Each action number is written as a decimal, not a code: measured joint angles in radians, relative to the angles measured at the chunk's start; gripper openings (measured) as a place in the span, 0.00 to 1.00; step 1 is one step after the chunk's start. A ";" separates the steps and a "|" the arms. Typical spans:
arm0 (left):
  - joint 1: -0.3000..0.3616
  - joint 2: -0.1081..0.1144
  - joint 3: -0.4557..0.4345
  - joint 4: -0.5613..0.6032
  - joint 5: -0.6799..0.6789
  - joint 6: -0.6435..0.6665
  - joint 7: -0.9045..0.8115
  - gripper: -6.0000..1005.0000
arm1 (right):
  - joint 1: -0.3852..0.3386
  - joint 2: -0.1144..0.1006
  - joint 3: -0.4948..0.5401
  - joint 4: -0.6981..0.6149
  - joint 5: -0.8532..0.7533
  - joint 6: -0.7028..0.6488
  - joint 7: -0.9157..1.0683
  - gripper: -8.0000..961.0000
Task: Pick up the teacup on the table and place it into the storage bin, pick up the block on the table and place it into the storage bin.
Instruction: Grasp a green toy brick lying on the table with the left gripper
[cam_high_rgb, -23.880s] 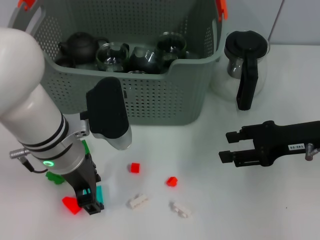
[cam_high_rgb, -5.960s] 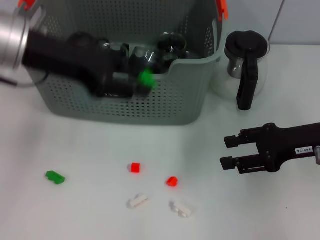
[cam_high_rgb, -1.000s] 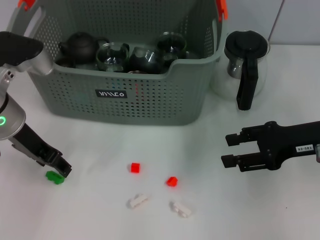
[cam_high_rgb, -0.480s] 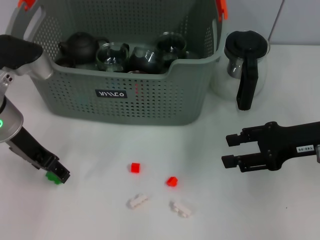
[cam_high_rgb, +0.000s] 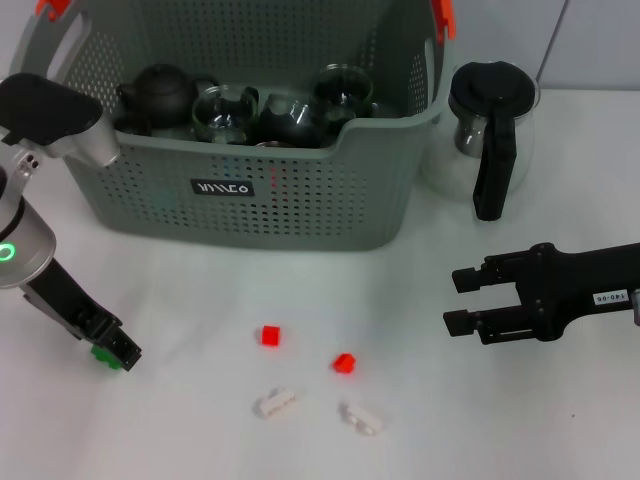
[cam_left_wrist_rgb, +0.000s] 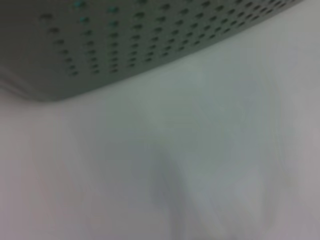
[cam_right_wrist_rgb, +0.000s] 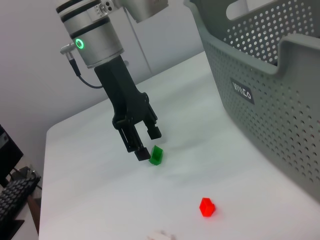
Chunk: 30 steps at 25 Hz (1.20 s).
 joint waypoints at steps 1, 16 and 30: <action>0.000 0.000 0.004 -0.001 0.000 -0.003 0.000 0.79 | 0.000 0.000 0.000 0.000 0.000 0.000 0.000 0.73; -0.014 0.013 0.011 -0.066 0.001 -0.039 -0.089 0.75 | 0.000 0.000 0.000 0.004 0.000 -0.001 0.000 0.73; -0.014 0.016 0.024 -0.097 0.002 -0.063 -0.080 0.72 | -0.007 0.000 0.000 0.006 0.000 -0.001 0.000 0.73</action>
